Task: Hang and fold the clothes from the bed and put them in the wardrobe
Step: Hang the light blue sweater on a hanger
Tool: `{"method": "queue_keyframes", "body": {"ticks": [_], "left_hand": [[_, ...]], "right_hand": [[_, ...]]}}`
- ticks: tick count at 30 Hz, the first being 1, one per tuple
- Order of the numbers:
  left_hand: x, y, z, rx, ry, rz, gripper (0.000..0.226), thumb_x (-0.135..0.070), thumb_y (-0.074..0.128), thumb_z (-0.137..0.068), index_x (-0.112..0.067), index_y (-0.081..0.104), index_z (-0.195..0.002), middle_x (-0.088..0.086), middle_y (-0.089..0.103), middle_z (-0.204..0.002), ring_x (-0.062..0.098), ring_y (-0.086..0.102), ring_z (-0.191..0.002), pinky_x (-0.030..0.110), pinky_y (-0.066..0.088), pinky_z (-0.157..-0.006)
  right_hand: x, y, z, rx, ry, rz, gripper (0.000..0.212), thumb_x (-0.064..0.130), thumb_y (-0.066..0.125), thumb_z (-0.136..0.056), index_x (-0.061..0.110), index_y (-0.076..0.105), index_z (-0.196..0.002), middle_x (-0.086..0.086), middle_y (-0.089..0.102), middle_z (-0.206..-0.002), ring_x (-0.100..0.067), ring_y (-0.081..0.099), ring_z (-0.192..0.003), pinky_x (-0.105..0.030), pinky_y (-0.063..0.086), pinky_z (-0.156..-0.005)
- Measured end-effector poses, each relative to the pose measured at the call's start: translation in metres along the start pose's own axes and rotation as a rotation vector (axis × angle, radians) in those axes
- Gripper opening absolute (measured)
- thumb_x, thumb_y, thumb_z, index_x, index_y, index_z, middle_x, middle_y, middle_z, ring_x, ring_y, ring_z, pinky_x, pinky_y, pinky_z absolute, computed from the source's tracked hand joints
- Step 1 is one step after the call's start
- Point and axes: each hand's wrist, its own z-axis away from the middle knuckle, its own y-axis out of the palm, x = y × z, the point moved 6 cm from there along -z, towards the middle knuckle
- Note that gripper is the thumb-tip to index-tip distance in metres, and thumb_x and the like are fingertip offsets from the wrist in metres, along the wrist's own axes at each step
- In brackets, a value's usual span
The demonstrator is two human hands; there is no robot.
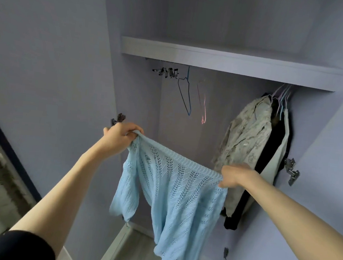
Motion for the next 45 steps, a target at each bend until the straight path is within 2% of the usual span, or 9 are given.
{"method": "queue_keyframes", "body": {"ticks": [8, 13, 15, 18, 23, 28, 31, 36, 45], "left_hand": [[0.013, 0.023, 0.013, 0.022, 0.161, -0.465, 0.028, -0.014, 0.045, -0.092, -0.034, 0.063, -0.084, -0.018, 0.059, -0.091, 0.012, 0.048, -0.097, 0.03, 0.013, -0.075], [0.013, 0.034, 0.016, 0.041, 0.231, -0.493, 0.022, -0.018, 0.048, -0.094, -0.028, 0.068, -0.098, -0.015, 0.061, -0.102, 0.012, 0.051, -0.1, 0.029, 0.02, -0.081], [0.008, 0.035, 0.017, 0.055, 0.264, -0.458, 0.02, -0.018, 0.05, -0.094, -0.023, 0.068, -0.099, -0.011, 0.061, -0.101, 0.015, 0.052, -0.099, 0.029, 0.024, -0.084], [-0.003, 0.03, 0.016, 0.045, 0.31, -0.393, 0.017, -0.015, 0.053, -0.093, -0.017, 0.069, -0.096, -0.004, 0.06, -0.096, 0.02, 0.053, -0.094, 0.032, 0.033, -0.084], [-0.024, 0.023, 0.015, 0.016, 0.388, -0.301, 0.015, -0.011, 0.056, -0.09, -0.012, 0.071, -0.094, -0.001, 0.057, -0.088, 0.023, 0.051, -0.084, 0.035, 0.041, -0.081], [-0.01, 0.019, 0.016, -0.028, 0.368, -0.363, 0.013, -0.016, 0.061, -0.087, -0.011, 0.073, -0.091, 0.0, 0.063, -0.089, 0.022, 0.054, -0.082, 0.031, 0.04, -0.078], [0.001, 0.024, 0.018, -0.047, 0.35, -0.404, 0.012, -0.018, 0.062, -0.087, -0.011, 0.072, -0.087, 0.001, 0.064, -0.087, 0.023, 0.056, -0.082, 0.03, 0.039, -0.077], [0.008, 0.032, 0.02, -0.058, 0.354, -0.409, 0.012, -0.019, 0.063, -0.086, -0.013, 0.073, -0.087, 0.0, 0.065, -0.087, 0.022, 0.057, -0.081, 0.031, 0.039, -0.076], [0.025, 0.046, 0.024, -0.042, 0.302, -0.44, 0.012, -0.018, 0.063, -0.085, -0.011, 0.073, -0.085, 0.0, 0.068, -0.088, 0.024, 0.06, -0.082, 0.029, 0.038, -0.076]], "right_hand": [[-0.034, -0.037, 0.008, -0.039, 0.186, 0.013, 0.06, 0.056, 0.063, -0.076, 0.019, 0.048, -0.121, 0.003, 0.056, -0.118, -0.02, 0.056, -0.104, -0.028, 0.04, -0.081], [-0.04, -0.027, 0.005, -0.001, 0.183, -0.093, 0.095, 0.082, 0.025, -0.079, 0.015, 0.029, -0.147, 0.0, 0.029, -0.153, -0.022, 0.036, -0.136, -0.035, 0.037, -0.098], [-0.043, -0.027, 0.005, -0.138, 0.21, -0.109, 0.1, 0.085, 0.012, -0.077, 0.015, 0.032, -0.145, -0.003, 0.044, -0.144, -0.021, 0.044, -0.13, -0.033, 0.04, -0.091], [-0.047, -0.023, 0.009, -0.347, 0.261, 0.027, 0.095, 0.081, 0.019, -0.081, 0.008, 0.03, -0.14, -0.001, 0.066, -0.106, -0.019, 0.062, -0.101, -0.028, 0.04, -0.067], [-0.041, 0.008, -0.004, -0.243, 0.177, 0.292, 0.066, 0.073, 0.027, -0.087, 0.023, 0.065, -0.11, 0.007, 0.067, -0.105, -0.013, 0.061, -0.1, -0.024, 0.042, -0.072], [-0.02, 0.008, -0.008, -0.35, -0.038, 0.321, 0.083, 0.083, 0.008, -0.078, 0.019, 0.058, -0.062, 0.001, 0.069, -0.091, -0.017, 0.062, -0.078, -0.024, 0.038, -0.059], [-0.011, 0.012, -0.009, -0.308, -0.104, 0.416, 0.075, 0.076, 0.021, -0.085, 0.019, 0.069, -0.087, -0.002, 0.07, -0.095, -0.017, 0.062, -0.083, -0.024, 0.035, -0.061], [-0.003, 0.022, -0.008, -0.241, -0.12, 0.487, 0.027, 0.02, 0.043, -0.088, 0.014, 0.066, -0.1, -0.004, 0.068, -0.106, -0.021, 0.063, -0.097, -0.024, 0.035, -0.067], [-0.023, 0.013, -0.006, -0.17, -0.021, 0.395, 0.03, 0.033, 0.044, -0.095, 0.014, 0.065, -0.106, -0.004, 0.065, -0.112, -0.023, 0.061, -0.104, -0.026, 0.037, -0.071]]}}
